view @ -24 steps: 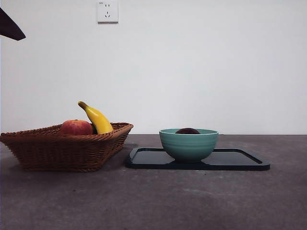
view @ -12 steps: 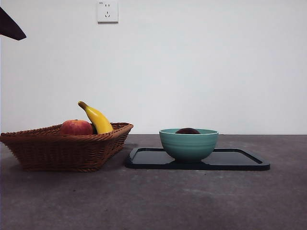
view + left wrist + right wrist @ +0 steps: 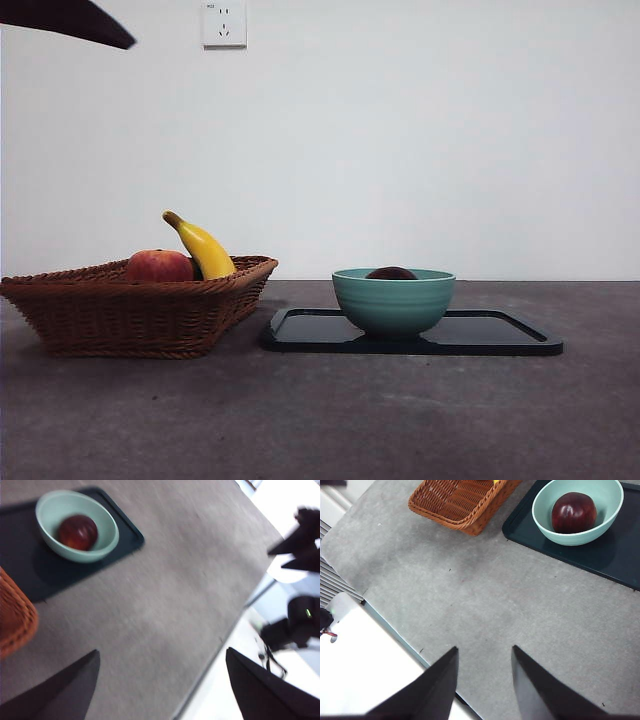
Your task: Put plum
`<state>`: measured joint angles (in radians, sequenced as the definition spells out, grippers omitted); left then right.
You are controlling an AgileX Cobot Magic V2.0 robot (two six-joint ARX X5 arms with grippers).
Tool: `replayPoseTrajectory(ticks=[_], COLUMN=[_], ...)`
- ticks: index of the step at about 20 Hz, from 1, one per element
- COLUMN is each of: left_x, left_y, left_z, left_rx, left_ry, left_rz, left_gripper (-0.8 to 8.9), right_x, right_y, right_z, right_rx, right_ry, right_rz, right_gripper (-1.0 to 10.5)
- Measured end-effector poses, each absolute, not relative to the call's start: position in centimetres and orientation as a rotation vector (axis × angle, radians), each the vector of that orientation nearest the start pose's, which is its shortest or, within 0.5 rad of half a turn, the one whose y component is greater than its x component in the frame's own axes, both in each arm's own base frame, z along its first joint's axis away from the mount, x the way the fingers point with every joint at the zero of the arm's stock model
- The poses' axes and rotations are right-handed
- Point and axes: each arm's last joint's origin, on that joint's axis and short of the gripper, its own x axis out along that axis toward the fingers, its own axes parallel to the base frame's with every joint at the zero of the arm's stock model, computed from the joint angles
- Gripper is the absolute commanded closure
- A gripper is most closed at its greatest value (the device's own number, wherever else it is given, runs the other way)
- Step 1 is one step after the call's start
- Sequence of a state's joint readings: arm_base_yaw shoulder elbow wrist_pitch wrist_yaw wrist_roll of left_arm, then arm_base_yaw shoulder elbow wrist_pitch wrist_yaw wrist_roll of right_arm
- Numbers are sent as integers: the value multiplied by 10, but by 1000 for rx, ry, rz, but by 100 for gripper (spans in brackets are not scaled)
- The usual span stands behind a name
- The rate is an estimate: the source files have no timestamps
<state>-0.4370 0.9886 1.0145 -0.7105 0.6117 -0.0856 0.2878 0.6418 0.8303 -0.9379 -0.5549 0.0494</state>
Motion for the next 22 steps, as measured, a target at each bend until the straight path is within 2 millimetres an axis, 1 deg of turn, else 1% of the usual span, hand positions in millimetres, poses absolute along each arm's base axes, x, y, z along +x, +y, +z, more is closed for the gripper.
replayPoseTrajectory(ticks=[3,5,7,9,12,17,22], left_x=[184,202,222,243,273,315,340], left_y=[-109,-122,-139,-158,-188,-228,-262], left_z=[347,360,370,374,366,342,316], left_rx=[-138,-128,-121,-108,-78,-26,18], left_ry=[759,751,751,760,792,836,872], left_rz=[-904,-884,-884,-873,-841,-772,-744], left_gripper=[409,409,409,409,409,409,409], right_x=[97,97,97,97,97,97,97], right_y=[45,45,45,45,45,45,45], right_z=[303,303,303,303,303,303,303], right_rx=[147,147,147,147,147,147,147], right_ry=[784,784,784,784,784,784,784], right_rz=[783,783,783,783,783,783,783], right_gripper=[775,776,775,775,775,775,776])
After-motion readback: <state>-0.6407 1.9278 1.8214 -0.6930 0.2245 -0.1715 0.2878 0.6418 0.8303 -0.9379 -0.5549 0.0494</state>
